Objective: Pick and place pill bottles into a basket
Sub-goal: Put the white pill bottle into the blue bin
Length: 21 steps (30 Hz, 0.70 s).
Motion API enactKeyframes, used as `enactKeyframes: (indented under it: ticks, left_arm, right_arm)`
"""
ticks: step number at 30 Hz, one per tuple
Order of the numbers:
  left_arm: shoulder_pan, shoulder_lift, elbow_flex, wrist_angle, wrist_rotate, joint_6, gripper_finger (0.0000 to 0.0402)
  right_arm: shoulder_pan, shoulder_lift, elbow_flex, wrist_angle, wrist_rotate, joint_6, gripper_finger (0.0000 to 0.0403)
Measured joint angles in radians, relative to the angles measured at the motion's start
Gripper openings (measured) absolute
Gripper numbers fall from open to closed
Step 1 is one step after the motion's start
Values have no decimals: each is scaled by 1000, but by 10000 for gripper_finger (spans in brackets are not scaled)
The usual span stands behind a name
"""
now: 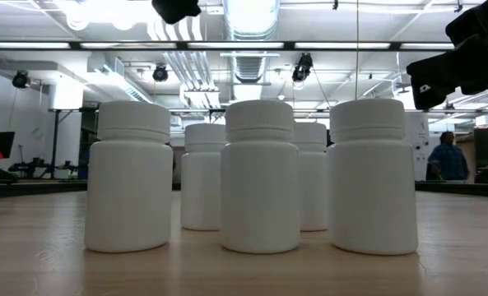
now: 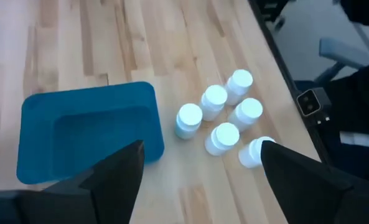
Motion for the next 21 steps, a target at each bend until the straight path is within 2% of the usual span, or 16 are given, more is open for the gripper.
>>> enactKeyframes:
  ticks: [9,12,16,21]
  left_arm:
    - [-1,198,300,-250,-51,10,297]
    - [-5,260,364,-297,-59,10,297]
    - [-26,341,430,-376,-131,29,297]
    - [-63,427,469,-382,-151,60,297]
  right_arm:
    - [0,0,0,0,0,0,8]
    - [0,0,0,0,0,0,8]
    - [0,0,0,0,0,0,8]
    - [0,0,0,0,0,0,8]
